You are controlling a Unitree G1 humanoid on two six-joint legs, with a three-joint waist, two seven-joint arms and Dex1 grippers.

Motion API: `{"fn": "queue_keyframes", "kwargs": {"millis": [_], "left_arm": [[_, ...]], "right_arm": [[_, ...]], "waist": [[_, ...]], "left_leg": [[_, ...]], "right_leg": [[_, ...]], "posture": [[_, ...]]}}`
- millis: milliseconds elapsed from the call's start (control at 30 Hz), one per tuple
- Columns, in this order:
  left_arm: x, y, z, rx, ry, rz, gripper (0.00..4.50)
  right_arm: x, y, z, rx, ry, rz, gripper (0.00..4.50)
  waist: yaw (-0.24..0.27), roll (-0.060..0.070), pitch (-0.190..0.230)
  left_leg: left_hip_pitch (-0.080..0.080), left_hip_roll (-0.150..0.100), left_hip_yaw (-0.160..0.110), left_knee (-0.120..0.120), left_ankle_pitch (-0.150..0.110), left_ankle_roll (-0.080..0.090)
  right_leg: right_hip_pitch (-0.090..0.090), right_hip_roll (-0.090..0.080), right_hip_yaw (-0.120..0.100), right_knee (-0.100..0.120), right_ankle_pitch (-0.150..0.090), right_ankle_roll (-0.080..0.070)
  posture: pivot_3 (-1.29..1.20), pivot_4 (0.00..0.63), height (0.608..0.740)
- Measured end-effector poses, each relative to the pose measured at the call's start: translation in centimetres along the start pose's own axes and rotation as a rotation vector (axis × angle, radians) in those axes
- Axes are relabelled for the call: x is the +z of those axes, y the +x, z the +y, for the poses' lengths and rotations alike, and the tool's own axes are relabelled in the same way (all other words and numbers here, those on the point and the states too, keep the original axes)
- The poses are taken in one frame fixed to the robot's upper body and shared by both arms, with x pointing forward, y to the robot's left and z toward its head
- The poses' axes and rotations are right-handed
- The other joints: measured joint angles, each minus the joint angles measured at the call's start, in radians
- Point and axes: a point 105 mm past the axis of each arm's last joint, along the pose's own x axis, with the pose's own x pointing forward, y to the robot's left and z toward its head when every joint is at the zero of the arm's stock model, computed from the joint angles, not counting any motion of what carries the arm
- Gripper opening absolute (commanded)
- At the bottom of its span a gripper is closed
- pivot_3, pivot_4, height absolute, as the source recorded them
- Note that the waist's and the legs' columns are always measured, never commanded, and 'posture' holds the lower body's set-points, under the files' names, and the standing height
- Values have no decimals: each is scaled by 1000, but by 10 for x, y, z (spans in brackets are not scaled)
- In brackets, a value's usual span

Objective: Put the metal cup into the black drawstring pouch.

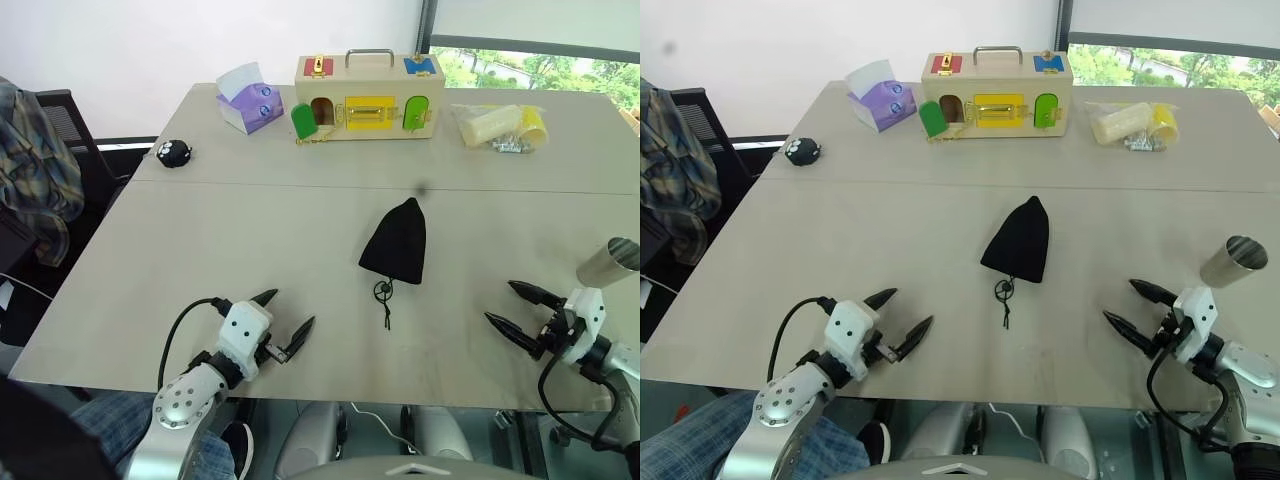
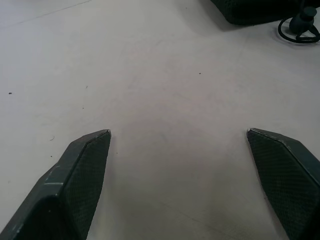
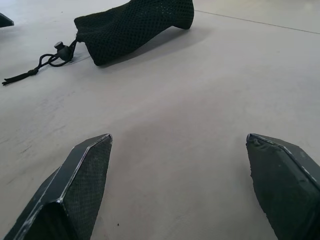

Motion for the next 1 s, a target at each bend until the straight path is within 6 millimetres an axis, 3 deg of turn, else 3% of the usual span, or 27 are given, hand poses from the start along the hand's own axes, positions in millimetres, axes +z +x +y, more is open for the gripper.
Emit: {"fn": "queue_keyframes", "kwargs": {"millis": [300, 400, 533, 700, 967, 1000], "left_arm": [[9, 9, -1, -27, 14, -33, 4500], [15, 22, -3, -85, 44, -66, 4500], [24, 55, -8, -186, 92, -120, 4500], [39, 88, -10, -256, 110, -189, 4500], [47, 120, -13, -337, 115, -220, 4500], [47, 121, -13, -340, 115, -220, 4255]], "right_arm": [[-1, 0, 1, -10, -14, -6, 4354], [0, -1, 8, -4, -8, -20, 4354], [8, 3, 33, 49, 11, -78, 4354], [20, 7, 48, 64, -7, -116, 4354], [28, 13, 56, 2, -15, -156, 4354], [28, 13, 56, -2, -14, -156, 4445]], "waist": [[0, 0, 0], [3, 0, 0], [4, 1, 0], [2, 0, 0], [2, -1, 1], [2, -1, 1]], "left_leg": [[0, 0, 0, 0, 0, 0], [0, 0, 0, 0, 0, 0], [-1, -2, -1, 0, 2, -3], [-1, -2, -1, 1, 3, -4], [-1, -3, -1, 1, 3, -5], [-1, -3, -1, 1, 3, -5]], "right_leg": [[0, 0, 0, 0, 0, 0], [0, 0, -1, 0, 0, 0], [0, 0, -1, 1, 0, 0], [0, 0, -1, 1, 0, 1], [-1, 2, -5, 1, 1, 1], [-1, 3, -5, 1, 1, 1]], "posture": [[0, 150, 710], [0, 150, 710], [0, 150, 710], [0, 150, 710], [0, 150, 710], [0, 150, 710]]}}
